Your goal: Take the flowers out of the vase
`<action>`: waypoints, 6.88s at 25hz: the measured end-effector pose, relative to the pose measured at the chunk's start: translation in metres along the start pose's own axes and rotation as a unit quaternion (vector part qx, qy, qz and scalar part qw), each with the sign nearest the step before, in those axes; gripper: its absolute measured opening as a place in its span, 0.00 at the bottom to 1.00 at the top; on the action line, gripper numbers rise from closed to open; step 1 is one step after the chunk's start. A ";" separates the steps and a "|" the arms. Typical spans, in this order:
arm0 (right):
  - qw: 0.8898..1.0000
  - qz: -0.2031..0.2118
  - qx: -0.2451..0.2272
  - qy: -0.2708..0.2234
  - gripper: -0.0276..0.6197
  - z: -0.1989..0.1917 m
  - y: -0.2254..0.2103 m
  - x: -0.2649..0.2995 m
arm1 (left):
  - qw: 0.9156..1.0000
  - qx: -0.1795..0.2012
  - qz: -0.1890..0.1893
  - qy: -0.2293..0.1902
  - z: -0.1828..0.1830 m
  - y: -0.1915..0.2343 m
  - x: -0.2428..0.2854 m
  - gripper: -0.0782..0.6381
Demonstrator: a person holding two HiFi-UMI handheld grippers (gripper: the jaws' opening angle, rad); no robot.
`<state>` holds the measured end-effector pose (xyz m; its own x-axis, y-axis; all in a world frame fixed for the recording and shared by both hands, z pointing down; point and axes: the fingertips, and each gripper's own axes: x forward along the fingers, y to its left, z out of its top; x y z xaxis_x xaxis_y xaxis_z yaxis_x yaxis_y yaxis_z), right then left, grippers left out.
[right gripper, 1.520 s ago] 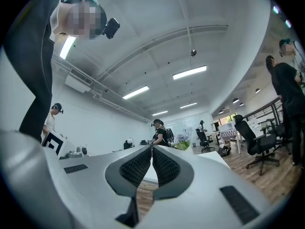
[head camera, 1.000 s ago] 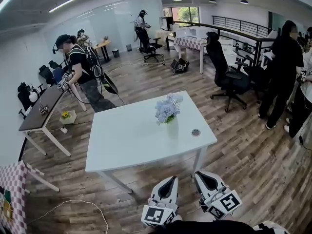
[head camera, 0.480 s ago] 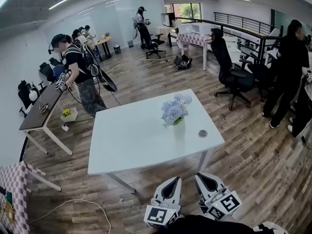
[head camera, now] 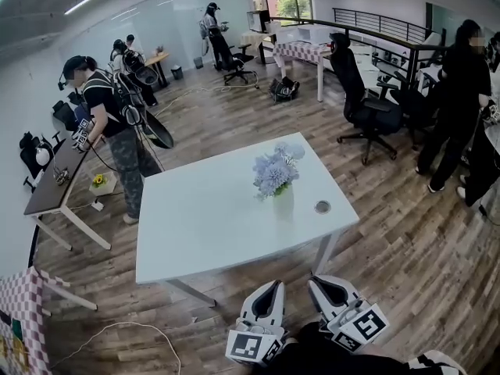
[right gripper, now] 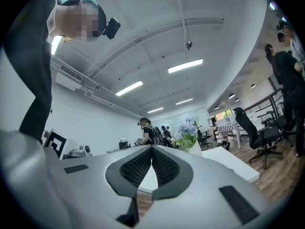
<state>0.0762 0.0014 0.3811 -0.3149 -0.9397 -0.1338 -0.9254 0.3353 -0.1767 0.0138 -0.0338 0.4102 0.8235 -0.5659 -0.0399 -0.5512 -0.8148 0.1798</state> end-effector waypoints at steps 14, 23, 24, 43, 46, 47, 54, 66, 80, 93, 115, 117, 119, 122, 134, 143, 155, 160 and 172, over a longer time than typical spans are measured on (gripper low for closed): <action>1.000 -0.006 0.004 -0.004 0.07 0.008 -0.072 0.045 | 1.000 0.000 0.007 0.000 0.000 0.033 0.080 0.12; 1.000 0.029 -0.001 0.011 0.07 0.014 -0.140 0.107 | 0.999 0.005 0.036 -0.010 0.008 0.069 0.157 0.12; 0.999 0.035 -0.003 0.013 0.07 0.013 -0.144 0.113 | 0.999 0.006 0.037 -0.012 0.008 0.073 0.163 0.12; 0.998 0.050 0.016 0.036 0.07 -0.001 -0.197 0.171 | 0.993 0.013 0.113 0.023 -0.006 0.139 0.187 0.12; 0.999 0.043 0.002 0.025 0.07 0.007 -0.192 0.178 | 0.994 0.010 0.105 0.018 0.004 0.151 0.187 0.12; 0.999 0.041 -0.004 0.022 0.07 0.010 -0.191 0.180 | 0.995 0.010 0.102 0.016 0.006 0.154 0.188 0.12; 0.999 0.038 -0.027 0.022 0.08 0.011 -0.198 0.179 | 0.996 0.003 0.091 0.014 0.009 0.164 0.191 0.12; 0.994 0.077 -0.053 0.051 0.40 0.003 -0.185 0.183 | 0.995 -0.002 0.097 0.009 0.010 0.173 0.184 0.12; 0.989 0.109 -0.055 0.079 0.45 -0.014 -0.175 0.221 | 0.990 0.003 0.143 0.010 0.022 0.188 0.145 0.12; 0.988 0.134 -0.072 0.036 0.44 -0.016 -0.180 0.227 | 0.983 0.006 0.182 0.011 0.018 0.196 0.131 0.12; 0.989 0.122 -0.075 0.021 0.08 -0.002 -0.171 0.228 | 0.983 0.006 0.185 0.008 0.017 0.201 0.129 0.12; 0.990 0.123 -0.070 0.015 0.08 0.003 -0.168 0.229 | 0.983 0.006 0.185 0.006 0.018 0.203 0.127 0.12; 0.990 0.123 -0.065 0.010 0.08 0.007 -0.165 0.230 | 0.982 0.006 0.187 0.005 0.018 0.205 0.124 0.12; 0.991 0.125 -0.057 0.002 0.08 0.014 -0.161 0.232 | 0.982 0.006 0.190 0.004 0.019 0.205 0.120 0.12; 0.991 0.131 -0.034 -0.017 0.08 0.037 -0.156 0.237 | 0.981 0.010 0.194 -0.003 0.029 0.202 0.121 0.12; 0.989 0.140 -0.014 -0.042 0.08 0.054 -0.135 0.238 | 0.980 0.012 0.200 -0.007 0.033 0.206 0.104 0.12; 0.988 0.143 -0.001 -0.066 0.08 0.076 -0.118 0.245 | 0.978 0.014 0.210 -0.017 0.041 0.214 0.085 0.12; 0.985 0.147 0.004 -0.086 0.08 0.093 -0.106 0.244 | 0.977 0.014 0.214 -0.020 0.043 0.216 0.074 0.12; 0.981 0.153 -0.024 -0.120 0.08 0.121 -0.079 0.247 | 0.972 0.003 0.234 -0.025 0.042 0.226 0.043 0.12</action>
<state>0.0967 -0.2488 0.2439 -0.5265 -0.7499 -0.4006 -0.8058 0.5904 -0.0463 -0.0806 -0.2474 0.4073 0.4745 -0.8802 -0.0027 -0.8650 -0.4669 0.1839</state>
